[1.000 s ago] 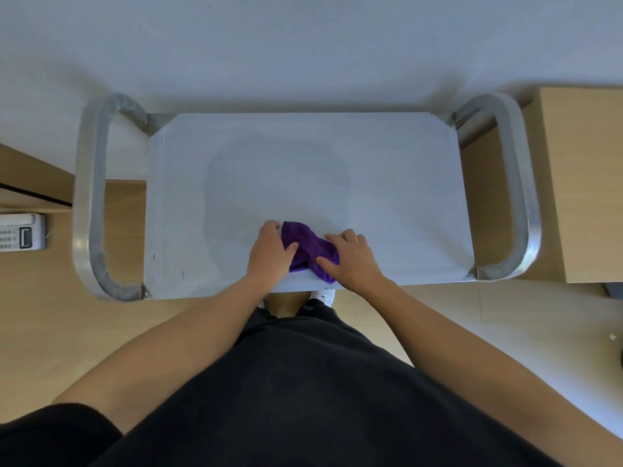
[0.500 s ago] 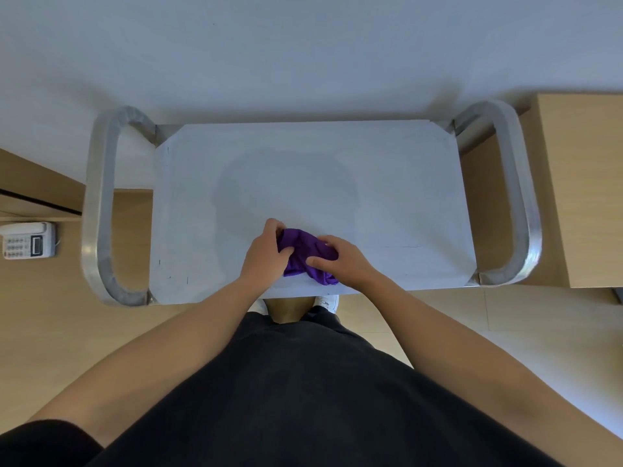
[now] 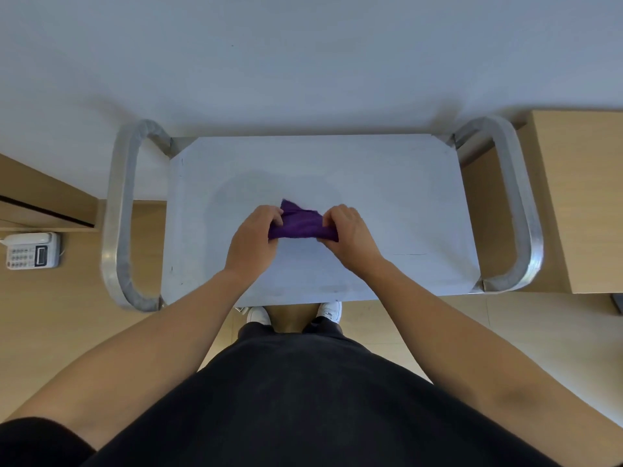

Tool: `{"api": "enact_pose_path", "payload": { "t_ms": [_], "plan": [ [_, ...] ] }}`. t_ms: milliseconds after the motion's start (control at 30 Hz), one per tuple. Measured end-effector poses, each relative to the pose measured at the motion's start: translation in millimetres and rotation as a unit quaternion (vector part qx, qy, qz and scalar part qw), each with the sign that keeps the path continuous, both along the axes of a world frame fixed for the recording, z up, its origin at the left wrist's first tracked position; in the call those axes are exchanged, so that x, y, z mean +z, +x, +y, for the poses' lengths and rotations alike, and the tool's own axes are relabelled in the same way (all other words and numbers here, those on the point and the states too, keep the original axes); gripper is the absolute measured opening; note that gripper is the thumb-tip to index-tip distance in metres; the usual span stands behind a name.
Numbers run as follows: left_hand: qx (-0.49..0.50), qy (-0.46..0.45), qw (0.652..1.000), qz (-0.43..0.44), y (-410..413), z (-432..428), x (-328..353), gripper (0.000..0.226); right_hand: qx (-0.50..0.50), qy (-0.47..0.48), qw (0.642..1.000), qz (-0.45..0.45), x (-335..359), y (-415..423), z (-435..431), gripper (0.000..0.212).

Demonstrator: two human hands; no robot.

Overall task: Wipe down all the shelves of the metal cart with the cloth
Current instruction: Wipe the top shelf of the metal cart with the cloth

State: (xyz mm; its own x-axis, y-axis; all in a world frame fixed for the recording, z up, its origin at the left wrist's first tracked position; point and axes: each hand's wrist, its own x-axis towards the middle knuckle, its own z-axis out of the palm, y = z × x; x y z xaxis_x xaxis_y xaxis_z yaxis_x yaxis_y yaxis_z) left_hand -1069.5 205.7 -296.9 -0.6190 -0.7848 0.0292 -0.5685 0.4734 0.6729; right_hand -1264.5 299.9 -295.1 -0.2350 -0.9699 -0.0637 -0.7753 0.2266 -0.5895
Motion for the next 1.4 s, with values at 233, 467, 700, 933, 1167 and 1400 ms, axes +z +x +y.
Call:
{"api": "enact_pose_path", "payload": {
  "t_ms": [233, 467, 700, 933, 1167, 1400],
  "plan": [
    [-0.091, 0.060, 0.975, -0.195, 47, 25, -34, 0.026, 0.089, 0.147, 0.984, 0.051, -33, 14, 44, 0.032],
    [-0.041, 0.070, 0.976, -0.204, 76, 37, -36, 0.025, 0.054, 0.137, 0.985, 0.085, -34, 44, 3, 0.058],
    [-0.033, 0.068, 0.979, -0.190, 103, 30, -33, 0.023, 0.064, 0.153, 0.968, 0.189, -47, 73, 8, 0.079],
    [-0.055, 0.092, 0.976, -0.191, 128, 25, -40, 0.023, 0.010, 0.199, 0.972, 0.124, -43, 104, 1, 0.059],
    [-0.089, 0.087, 0.976, -0.177, 134, 32, -42, 0.021, -0.153, 0.166, 0.972, -0.069, -26, 139, 24, 0.045],
    [-0.123, 0.074, 0.976, -0.162, 144, 56, -41, 0.017, -0.160, 0.162, 0.971, -0.073, -12, 155, 65, 0.044]
  ]
}}
